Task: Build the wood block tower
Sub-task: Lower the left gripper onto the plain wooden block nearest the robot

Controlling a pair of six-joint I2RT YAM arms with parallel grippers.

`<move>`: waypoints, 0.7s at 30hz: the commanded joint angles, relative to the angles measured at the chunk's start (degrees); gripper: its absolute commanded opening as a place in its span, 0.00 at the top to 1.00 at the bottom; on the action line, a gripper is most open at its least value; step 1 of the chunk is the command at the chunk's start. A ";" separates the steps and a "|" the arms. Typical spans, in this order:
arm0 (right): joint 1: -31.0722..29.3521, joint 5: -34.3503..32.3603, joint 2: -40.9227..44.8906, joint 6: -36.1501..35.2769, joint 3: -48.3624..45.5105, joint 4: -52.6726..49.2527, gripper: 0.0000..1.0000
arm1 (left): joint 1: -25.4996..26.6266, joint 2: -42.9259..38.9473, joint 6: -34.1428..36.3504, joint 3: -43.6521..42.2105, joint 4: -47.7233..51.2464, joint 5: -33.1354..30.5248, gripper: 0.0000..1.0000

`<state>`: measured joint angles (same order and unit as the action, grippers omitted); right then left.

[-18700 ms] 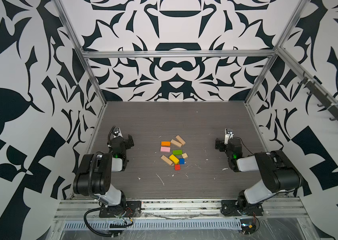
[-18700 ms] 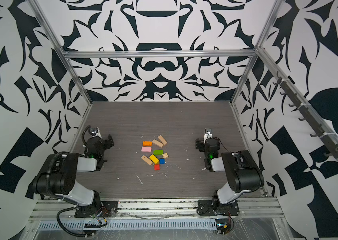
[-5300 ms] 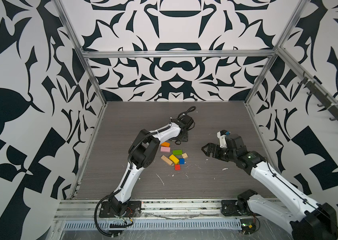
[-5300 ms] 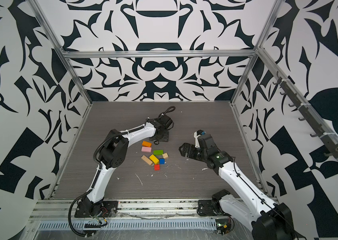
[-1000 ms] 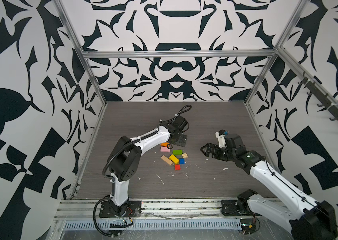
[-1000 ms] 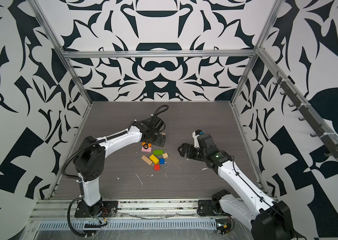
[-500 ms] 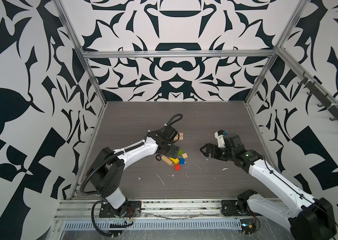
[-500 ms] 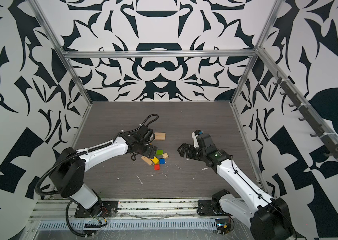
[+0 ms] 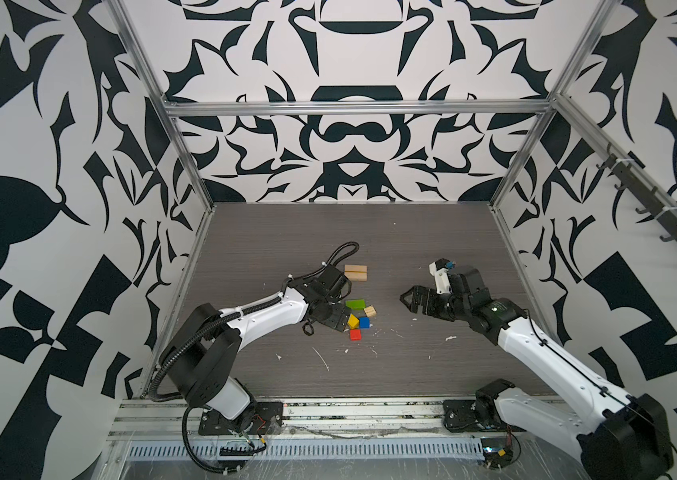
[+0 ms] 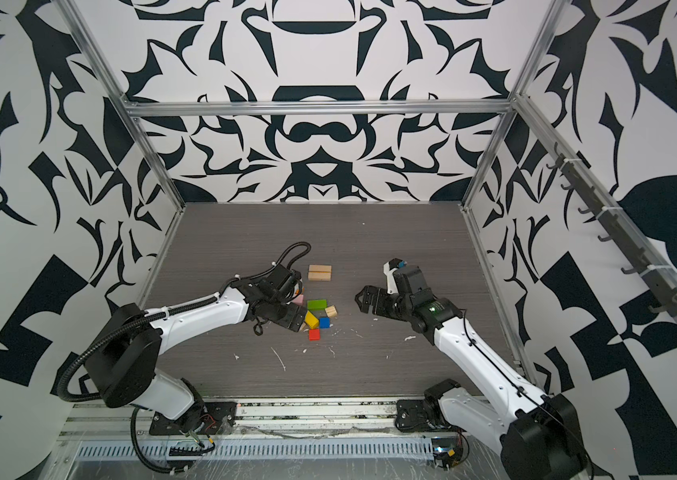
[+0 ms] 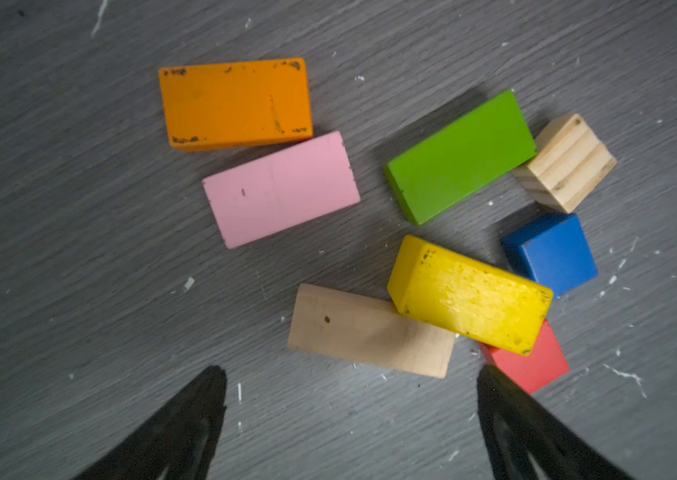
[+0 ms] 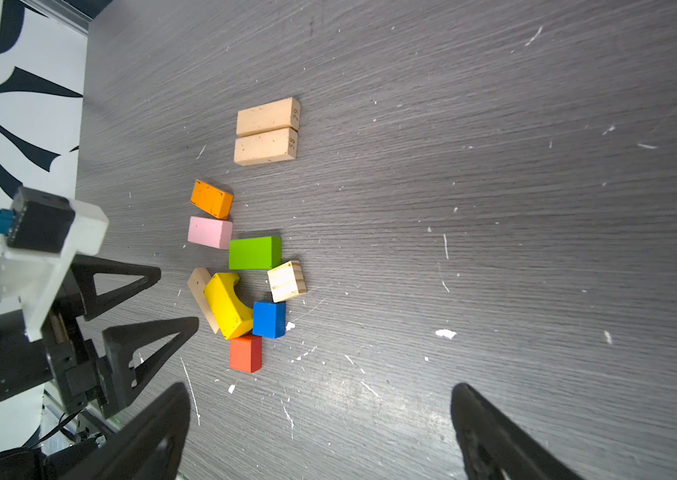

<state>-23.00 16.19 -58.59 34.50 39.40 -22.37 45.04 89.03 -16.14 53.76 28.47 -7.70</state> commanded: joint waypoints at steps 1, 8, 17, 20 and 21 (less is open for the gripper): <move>-0.20 0.24 -0.12 -0.40 2.82 1.13 0.00 | 0.80 1.14 1.78 -0.12 -0.65 -0.15 0.03; -0.20 -0.09 -0.30 -0.51 3.76 0.14 0.00 | 1.10 3.63 2.32 0.55 -1.62 0.32 0.03; -0.20 0.16 -0.82 -0.53 4.15 -0.06 0.00 | 1.15 6.32 2.98 2.51 -0.70 -0.65 0.03; -0.20 0.07 -0.65 -0.58 4.03 0.10 0.00 | 1.14 6.85 3.24 3.07 -0.31 -0.65 0.03; -0.20 0.07 -0.69 -0.47 3.94 0.18 0.00 | 1.17 7.02 3.26 3.33 -0.13 -0.81 0.03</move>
<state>-23.00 16.27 -59.44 34.48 41.21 -22.68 46.04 95.09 -13.43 55.55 26.98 -7.90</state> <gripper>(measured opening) 0.998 0.966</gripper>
